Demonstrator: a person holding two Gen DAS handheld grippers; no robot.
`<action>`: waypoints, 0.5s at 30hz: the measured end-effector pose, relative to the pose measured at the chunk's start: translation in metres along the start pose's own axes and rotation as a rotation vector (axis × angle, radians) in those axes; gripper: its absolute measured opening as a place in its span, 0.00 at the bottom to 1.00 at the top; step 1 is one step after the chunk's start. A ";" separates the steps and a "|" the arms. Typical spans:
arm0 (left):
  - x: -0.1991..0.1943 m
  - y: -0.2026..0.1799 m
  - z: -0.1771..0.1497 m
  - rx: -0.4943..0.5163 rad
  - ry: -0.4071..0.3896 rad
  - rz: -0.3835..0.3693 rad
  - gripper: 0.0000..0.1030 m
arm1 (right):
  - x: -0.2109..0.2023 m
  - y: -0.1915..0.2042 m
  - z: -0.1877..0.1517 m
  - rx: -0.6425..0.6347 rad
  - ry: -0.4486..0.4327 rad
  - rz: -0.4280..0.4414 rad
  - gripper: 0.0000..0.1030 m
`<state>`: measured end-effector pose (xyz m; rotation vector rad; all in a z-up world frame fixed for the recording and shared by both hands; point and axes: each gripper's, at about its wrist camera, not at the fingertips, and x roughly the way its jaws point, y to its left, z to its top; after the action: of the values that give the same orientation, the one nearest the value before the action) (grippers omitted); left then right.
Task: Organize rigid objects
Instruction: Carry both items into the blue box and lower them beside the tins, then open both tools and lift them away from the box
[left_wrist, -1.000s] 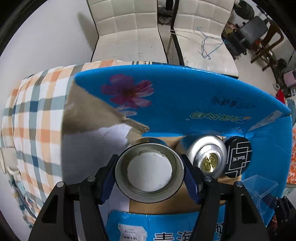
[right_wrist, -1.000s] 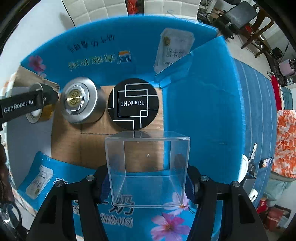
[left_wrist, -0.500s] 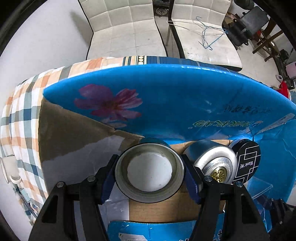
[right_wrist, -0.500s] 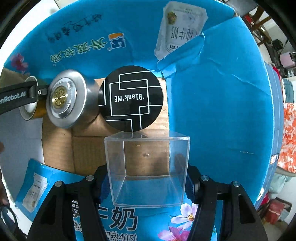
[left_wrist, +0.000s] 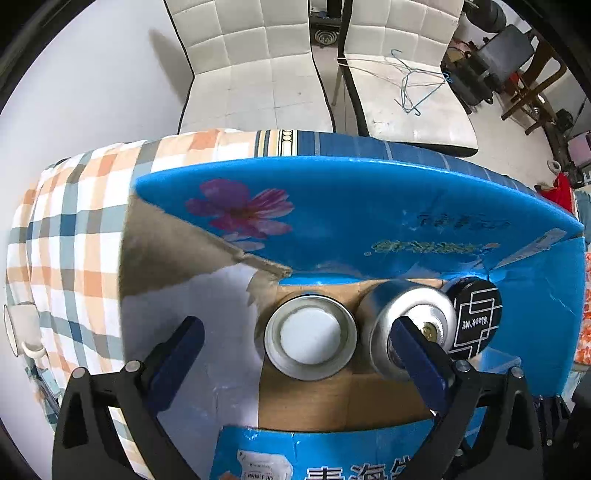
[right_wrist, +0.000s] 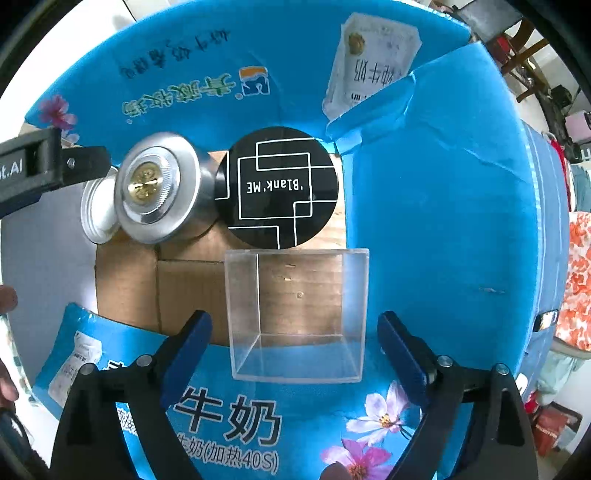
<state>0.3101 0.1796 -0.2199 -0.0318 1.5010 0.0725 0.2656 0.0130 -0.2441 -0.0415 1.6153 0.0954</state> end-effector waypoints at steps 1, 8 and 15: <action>-0.004 0.001 -0.002 -0.002 -0.006 -0.001 1.00 | -0.002 -0.001 -0.001 0.002 -0.004 0.005 0.91; -0.039 0.004 -0.032 -0.004 -0.075 -0.006 1.00 | -0.031 -0.003 -0.012 -0.021 -0.074 0.003 0.91; -0.075 0.005 -0.069 -0.016 -0.129 -0.018 1.00 | -0.073 -0.009 -0.043 -0.035 -0.157 0.027 0.91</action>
<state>0.2357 0.1783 -0.1498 -0.0532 1.3709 0.0707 0.2267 -0.0017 -0.1700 -0.0385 1.4575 0.1442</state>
